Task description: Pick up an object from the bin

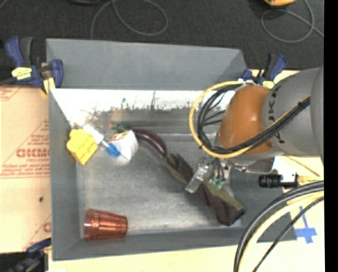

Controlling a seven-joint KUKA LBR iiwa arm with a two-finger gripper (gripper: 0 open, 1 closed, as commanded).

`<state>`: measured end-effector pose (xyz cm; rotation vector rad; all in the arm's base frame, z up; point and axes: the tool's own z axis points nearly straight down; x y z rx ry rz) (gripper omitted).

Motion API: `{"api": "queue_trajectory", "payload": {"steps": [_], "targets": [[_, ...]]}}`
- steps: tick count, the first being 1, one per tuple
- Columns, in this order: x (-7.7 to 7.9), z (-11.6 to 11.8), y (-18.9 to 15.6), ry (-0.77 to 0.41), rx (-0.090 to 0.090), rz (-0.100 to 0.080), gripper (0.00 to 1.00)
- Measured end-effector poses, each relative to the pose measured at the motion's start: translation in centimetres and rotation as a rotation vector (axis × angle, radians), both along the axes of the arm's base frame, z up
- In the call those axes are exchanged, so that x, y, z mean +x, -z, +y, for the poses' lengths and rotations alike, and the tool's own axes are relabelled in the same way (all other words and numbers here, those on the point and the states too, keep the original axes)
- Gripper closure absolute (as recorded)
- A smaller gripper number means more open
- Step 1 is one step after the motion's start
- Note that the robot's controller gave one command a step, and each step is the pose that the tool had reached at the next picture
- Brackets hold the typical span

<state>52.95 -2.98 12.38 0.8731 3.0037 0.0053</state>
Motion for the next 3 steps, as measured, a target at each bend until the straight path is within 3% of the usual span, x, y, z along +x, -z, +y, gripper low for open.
{"api": "queue_trajectory", "payload": {"steps": [1, 3], "targets": [[-0.1, 0.0, -1.1, -0.002, 0.0, 0.006, 1.0], [0.0, -0.1, -3.9, -0.006, 0.0, 0.0, 1.0]]}}
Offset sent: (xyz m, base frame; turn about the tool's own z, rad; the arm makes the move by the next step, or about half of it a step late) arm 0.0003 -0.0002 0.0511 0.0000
